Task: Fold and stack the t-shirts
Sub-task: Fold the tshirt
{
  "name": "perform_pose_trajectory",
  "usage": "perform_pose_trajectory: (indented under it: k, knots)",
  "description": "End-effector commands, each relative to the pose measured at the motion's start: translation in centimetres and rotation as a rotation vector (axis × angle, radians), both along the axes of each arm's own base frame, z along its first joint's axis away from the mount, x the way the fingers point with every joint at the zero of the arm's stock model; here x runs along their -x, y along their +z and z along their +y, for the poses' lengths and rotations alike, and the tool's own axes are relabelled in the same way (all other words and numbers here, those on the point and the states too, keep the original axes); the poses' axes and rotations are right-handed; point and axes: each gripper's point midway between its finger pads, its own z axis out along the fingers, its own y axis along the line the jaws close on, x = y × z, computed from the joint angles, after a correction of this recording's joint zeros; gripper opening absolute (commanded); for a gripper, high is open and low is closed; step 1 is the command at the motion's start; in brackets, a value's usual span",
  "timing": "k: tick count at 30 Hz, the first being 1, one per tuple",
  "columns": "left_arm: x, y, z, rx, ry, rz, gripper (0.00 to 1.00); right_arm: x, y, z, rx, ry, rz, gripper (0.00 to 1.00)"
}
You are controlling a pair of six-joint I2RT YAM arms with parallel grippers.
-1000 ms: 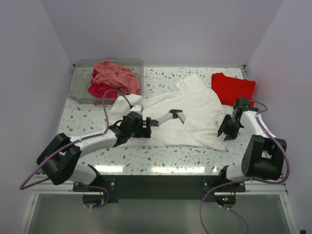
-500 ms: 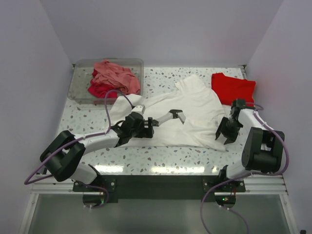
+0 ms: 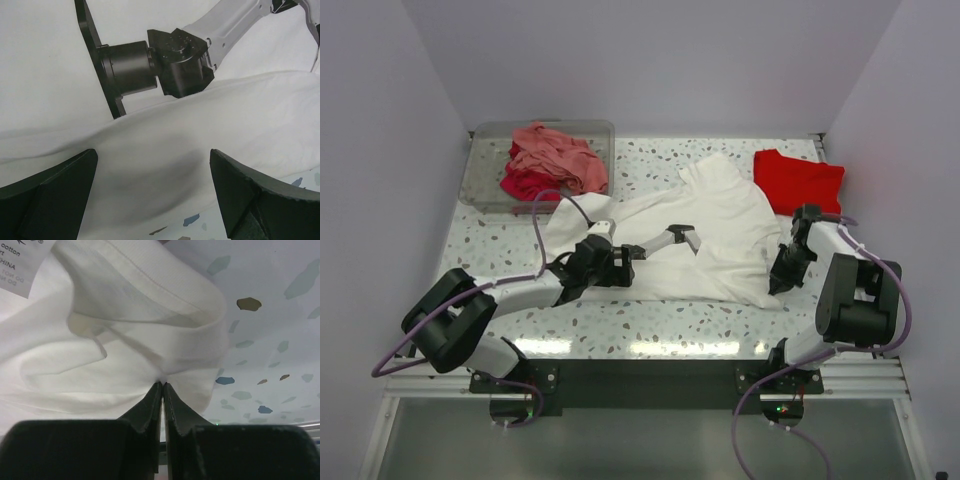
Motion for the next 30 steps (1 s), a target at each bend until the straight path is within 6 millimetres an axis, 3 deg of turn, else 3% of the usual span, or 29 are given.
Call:
perform_pose_trajectory:
  k: [1,3,11,14,30]
  knots:
    - [0.1,-0.4,-0.2,0.033,0.014,-0.010,1.00,-0.4,0.8,0.0,-0.002,0.002,-0.007,0.07]
    - [0.4,-0.6,0.0,0.032,0.015,-0.006,1.00,-0.5,1.1,-0.1,0.008,0.004,-0.010,0.00]
    - [1.2,-1.9,1.1,0.008,0.029,0.013,1.00,-0.5,2.1,-0.7,0.044,-0.007,-0.013,0.00]
    - [1.6,-2.2,1.4,0.009,0.030,0.016,1.00,-0.5,3.0,-2.3,0.130,-0.006,-0.009,0.00]
    - [2.4,-2.5,2.3,0.010,0.041,0.009,1.00,-0.2,3.0,-3.7,0.211,-0.029,0.018,0.00]
